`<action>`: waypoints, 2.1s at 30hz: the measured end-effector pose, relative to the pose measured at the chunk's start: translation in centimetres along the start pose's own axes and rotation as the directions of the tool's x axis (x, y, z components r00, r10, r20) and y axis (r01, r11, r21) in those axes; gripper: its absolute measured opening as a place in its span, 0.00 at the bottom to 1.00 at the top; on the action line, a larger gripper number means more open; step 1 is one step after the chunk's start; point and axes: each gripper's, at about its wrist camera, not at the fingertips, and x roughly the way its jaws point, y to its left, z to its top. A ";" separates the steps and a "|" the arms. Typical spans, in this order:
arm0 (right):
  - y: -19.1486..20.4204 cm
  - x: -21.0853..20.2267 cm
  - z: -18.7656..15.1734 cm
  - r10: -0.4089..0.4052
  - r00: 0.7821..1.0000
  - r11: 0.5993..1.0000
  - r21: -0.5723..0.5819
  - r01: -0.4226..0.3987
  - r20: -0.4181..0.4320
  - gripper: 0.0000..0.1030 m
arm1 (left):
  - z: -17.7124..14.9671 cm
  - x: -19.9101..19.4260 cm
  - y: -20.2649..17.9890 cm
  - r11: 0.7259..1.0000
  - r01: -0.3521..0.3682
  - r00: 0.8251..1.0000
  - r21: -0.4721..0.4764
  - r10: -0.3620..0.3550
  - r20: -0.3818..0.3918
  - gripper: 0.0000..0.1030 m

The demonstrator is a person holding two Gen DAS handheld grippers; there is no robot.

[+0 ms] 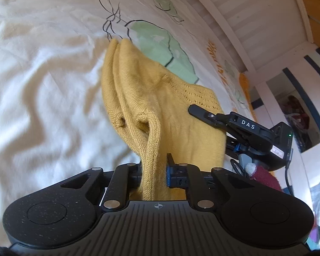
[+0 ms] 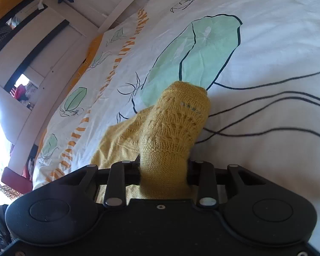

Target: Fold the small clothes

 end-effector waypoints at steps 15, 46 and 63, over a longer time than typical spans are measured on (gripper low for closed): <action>2.6 -12.5 -10.5 -0.079 0.990 0.997 -0.018 0.078 -0.116 0.42 | -12.5 -6.2 -5.2 0.995 0.104 0.990 0.006 -0.103 -0.099 0.13; 3.1 -16.8 -15.8 -0.414 0.863 0.883 -0.103 0.458 0.289 1.00 | -12.5 -3.9 -8.4 0.782 -0.534 0.836 0.322 0.431 0.339 0.56; 4.0 -17.1 -16.3 -0.480 0.822 0.821 -0.173 0.544 0.306 1.00 | -12.8 -5.5 -8.5 0.730 -0.606 0.791 0.315 0.513 0.333 0.82</action>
